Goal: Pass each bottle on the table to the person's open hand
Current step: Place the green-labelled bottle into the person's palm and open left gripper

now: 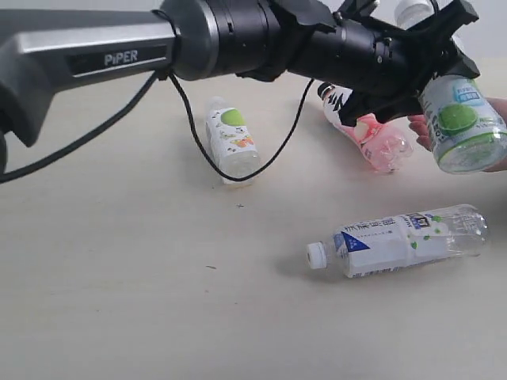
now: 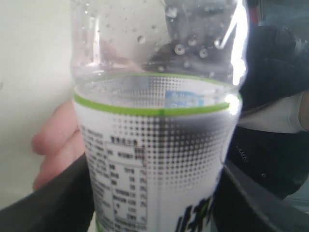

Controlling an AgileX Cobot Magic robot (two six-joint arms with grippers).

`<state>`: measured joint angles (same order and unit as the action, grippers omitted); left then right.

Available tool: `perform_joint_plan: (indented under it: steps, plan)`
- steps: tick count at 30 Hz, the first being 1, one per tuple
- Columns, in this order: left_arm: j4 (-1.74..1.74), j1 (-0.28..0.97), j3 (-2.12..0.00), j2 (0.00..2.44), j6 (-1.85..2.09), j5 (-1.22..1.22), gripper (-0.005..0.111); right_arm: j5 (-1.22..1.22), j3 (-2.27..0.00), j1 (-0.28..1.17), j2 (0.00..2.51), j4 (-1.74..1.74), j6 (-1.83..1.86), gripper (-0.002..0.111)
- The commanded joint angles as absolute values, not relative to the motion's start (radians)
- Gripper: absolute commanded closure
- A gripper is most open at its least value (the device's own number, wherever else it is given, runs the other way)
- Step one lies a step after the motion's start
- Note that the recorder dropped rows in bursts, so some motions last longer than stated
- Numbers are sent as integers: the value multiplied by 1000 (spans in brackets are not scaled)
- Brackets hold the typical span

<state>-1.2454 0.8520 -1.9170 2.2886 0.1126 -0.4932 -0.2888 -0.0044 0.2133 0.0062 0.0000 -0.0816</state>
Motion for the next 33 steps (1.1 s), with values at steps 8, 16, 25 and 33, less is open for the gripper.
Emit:
perform_joint_plan:
  steps: [8,16,25,33]
  plan:
    - [-1714,878,-1988,2413,447,-505,89,-283,0,208,0,0,-82,108]
    - [-1669,877,-2014,2454,445,-485,89,-283,0,208,0,0,-82,108]
    - [-1540,877,-2014,2454,409,-442,93,-283,0,208,0,0,-82,108]
    - [-1355,880,-2069,2454,266,-422,107,-283,0,208,0,0,-82,108]
